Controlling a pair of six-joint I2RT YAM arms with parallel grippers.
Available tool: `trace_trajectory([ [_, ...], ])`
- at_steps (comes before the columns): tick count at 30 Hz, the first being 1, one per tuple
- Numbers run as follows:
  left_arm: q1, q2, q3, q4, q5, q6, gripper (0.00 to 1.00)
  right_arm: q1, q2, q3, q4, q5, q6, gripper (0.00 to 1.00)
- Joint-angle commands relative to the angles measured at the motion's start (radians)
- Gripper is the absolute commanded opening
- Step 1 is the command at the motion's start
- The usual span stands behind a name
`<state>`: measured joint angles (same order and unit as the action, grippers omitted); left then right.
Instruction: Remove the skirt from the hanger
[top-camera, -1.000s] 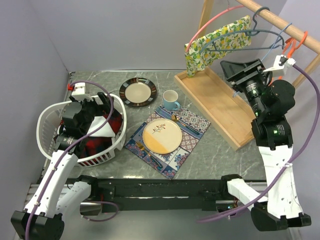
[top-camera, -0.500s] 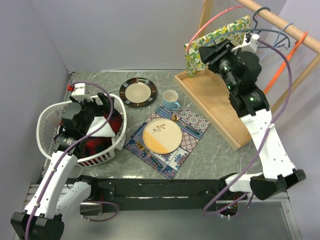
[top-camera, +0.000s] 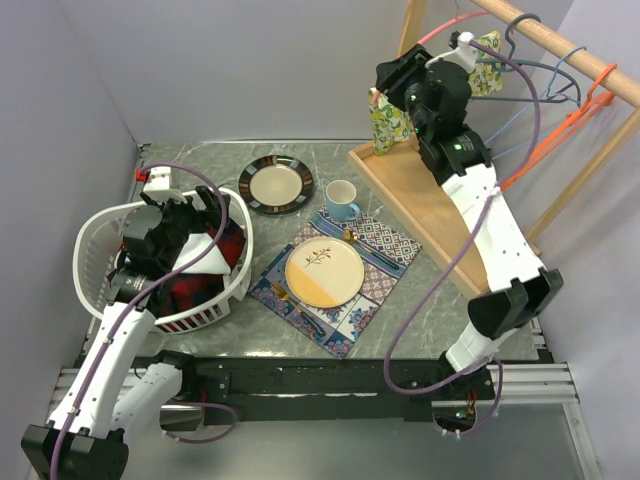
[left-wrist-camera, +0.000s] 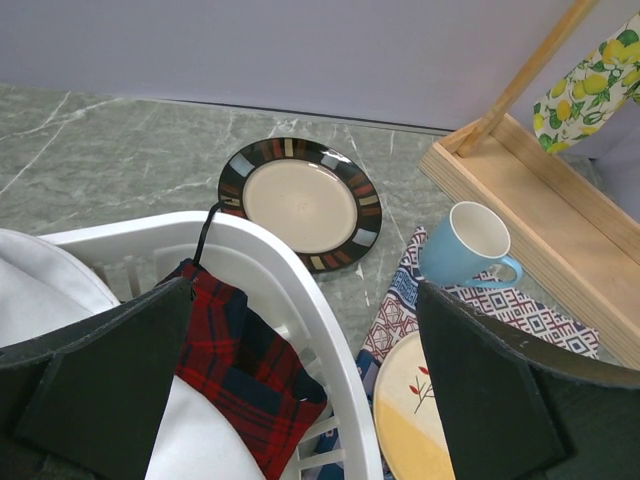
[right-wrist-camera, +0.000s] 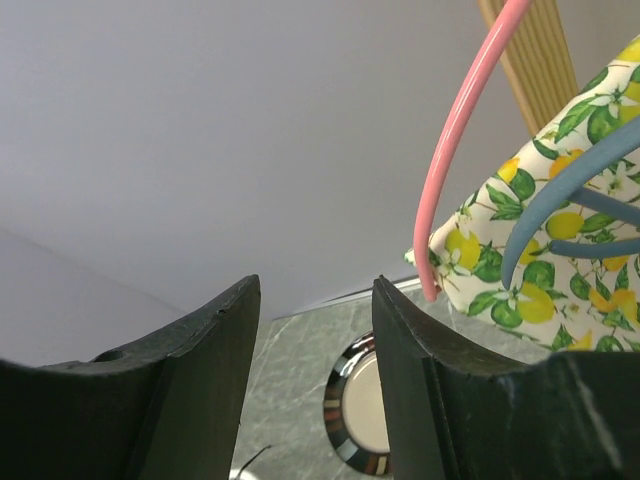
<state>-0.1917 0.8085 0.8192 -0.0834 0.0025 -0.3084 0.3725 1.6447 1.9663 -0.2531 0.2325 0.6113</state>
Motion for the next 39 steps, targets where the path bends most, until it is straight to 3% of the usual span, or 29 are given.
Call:
trace_trajectory([
  [1, -0.005, -0.015, -0.002, 0.048, 0.016, 0.003, 0.99, 0.025, 0.050, 0.071, 0.026, 0.112, -0.039, 0.56],
  [7, -0.005, -0.022, -0.003, 0.051, 0.021, 0.002, 0.99, 0.037, 0.105, 0.101, -0.005, 0.198, -0.039, 0.59],
  [23, -0.005, -0.028, -0.002, 0.053, 0.028, -0.001, 0.99, 0.039, 0.242, 0.229, -0.051, 0.243, -0.048, 0.58],
  [29, -0.003, -0.031, -0.003, 0.053, 0.027, -0.001, 0.99, 0.040, 0.267, 0.241, -0.015, 0.243, -0.056, 0.48],
  [39, -0.005, -0.034, -0.003, 0.050, 0.030, 0.000, 0.99, 0.039, 0.316, 0.302, -0.020, 0.260, -0.067, 0.43],
])
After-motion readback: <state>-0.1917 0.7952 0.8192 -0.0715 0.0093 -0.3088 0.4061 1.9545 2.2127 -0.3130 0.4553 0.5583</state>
